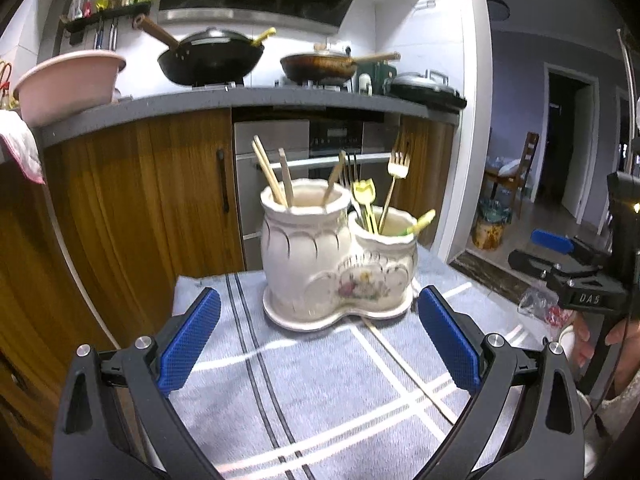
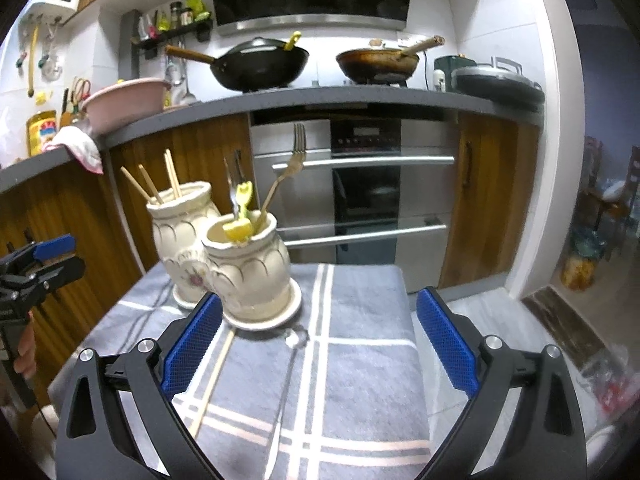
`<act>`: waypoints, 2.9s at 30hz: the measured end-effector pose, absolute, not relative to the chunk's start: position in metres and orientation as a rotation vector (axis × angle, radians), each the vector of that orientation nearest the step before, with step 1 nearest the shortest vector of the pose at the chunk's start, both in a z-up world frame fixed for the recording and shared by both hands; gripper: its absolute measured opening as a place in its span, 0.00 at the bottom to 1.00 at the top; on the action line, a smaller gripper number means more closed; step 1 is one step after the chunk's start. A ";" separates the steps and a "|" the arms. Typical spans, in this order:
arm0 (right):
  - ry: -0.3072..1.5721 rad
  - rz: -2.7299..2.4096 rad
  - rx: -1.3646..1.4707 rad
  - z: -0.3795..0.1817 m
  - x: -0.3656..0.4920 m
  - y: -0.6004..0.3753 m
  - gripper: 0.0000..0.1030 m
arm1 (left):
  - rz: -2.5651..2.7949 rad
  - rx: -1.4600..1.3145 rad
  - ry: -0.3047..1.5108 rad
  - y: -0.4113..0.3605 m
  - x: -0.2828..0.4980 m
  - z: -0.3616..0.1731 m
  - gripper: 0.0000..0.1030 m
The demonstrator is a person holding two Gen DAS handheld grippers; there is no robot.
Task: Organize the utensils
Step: 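Move both open tools back over the remaining chopstick and silver utensils, then grasp the last wooden chopstick with the left tool while the right tool grasps the silver spoon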
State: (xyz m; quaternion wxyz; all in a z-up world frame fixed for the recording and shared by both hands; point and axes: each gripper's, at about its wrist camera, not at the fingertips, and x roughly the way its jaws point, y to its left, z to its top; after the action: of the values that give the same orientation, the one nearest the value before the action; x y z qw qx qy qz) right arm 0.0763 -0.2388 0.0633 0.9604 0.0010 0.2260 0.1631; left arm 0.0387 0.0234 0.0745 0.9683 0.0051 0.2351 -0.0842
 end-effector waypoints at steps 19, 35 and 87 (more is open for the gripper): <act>0.653 0.336 -0.087 0.017 0.085 -0.231 0.94 | -0.239 0.090 0.769 -0.039 0.053 0.001 0.95; 0.875 0.518 -0.098 -0.021 0.095 -0.208 0.35 | -0.357 0.180 0.889 -0.078 0.047 -0.025 0.71; 0.888 0.446 -0.190 -0.015 0.133 -0.188 0.04 | -0.279 0.149 0.975 -0.029 0.109 -0.021 0.06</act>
State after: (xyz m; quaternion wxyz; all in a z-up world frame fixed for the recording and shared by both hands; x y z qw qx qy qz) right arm 0.1332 -0.1877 -0.0149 0.8747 -0.0909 0.4254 0.2137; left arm 0.1092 -0.0291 -0.0210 0.8714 0.0714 0.4666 -0.1334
